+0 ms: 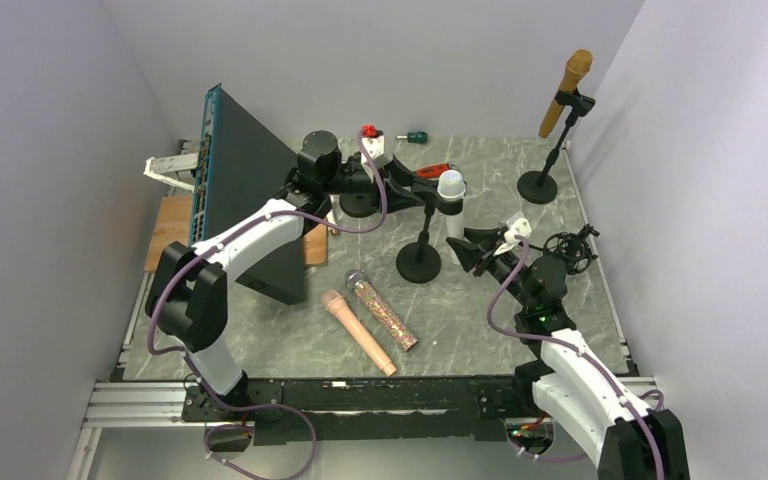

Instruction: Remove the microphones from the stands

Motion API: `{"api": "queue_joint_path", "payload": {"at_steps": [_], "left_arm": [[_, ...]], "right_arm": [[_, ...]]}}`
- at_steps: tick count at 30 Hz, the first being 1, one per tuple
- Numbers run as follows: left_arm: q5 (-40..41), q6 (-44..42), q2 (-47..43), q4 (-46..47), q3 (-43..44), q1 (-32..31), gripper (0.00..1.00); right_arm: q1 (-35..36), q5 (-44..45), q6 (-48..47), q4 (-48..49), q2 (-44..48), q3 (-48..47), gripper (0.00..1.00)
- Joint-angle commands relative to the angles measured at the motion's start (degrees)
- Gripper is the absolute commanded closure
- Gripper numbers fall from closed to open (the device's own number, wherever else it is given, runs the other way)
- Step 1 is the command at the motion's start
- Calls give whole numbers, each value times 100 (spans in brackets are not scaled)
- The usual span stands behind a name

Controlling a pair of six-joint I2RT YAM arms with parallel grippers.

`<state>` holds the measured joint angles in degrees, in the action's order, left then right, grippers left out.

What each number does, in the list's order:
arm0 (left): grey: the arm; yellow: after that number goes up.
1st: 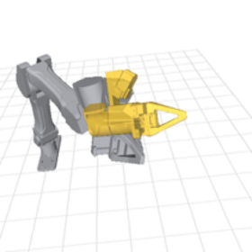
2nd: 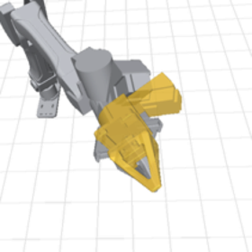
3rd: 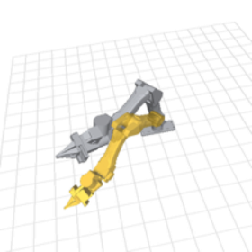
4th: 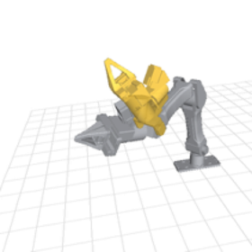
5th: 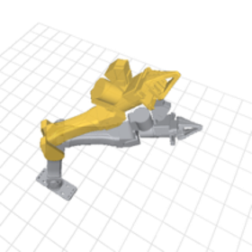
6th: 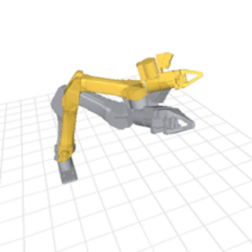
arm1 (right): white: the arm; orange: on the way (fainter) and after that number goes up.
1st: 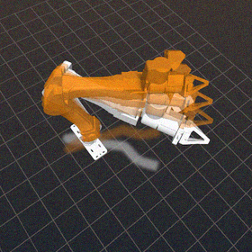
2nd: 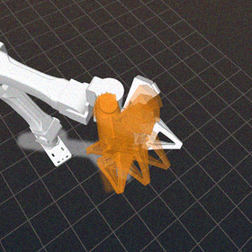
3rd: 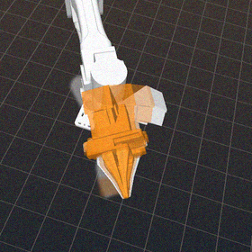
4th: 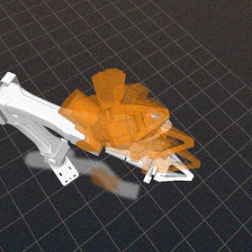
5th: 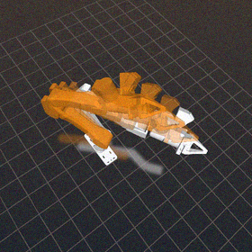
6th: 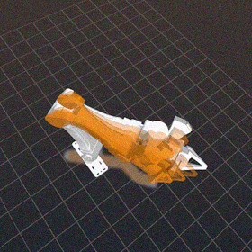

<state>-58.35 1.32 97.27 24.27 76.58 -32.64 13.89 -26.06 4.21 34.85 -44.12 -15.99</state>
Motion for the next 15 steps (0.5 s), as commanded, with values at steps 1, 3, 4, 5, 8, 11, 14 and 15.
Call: {"api": "queue_joint_path", "payload": {"at_steps": [1,3,4,5,8,11,14,15], "left_arm": [[-279,14,33,-460,260,93,100],[-218,27,46,-494,235,85,100],[-128,28,46,-539,224,83,100],[-87,32,57,-595,230,83,100],[-37,-60,65,-899,288,88,100],[18,-273,75,-1076,283,83,100],[-34,-246,92,-1035,268,83,100],[-17,-245,78,-971,241,85,100]], "right_arm": [[-80,392,-16,577,-430,-203,100],[-73,353,38,741,-760,-484,100],[-76,385,79,857,-916,-606,100],[-71,484,121,976,-986,-714,100],[-72,820,108,1157,-952,-976,100],[-71,852,92,1300,-876,-1183,100],[-71,566,89,1321,-1054,-1464,100],[-65,440,93,1287,-1146,-1577,100]]}}
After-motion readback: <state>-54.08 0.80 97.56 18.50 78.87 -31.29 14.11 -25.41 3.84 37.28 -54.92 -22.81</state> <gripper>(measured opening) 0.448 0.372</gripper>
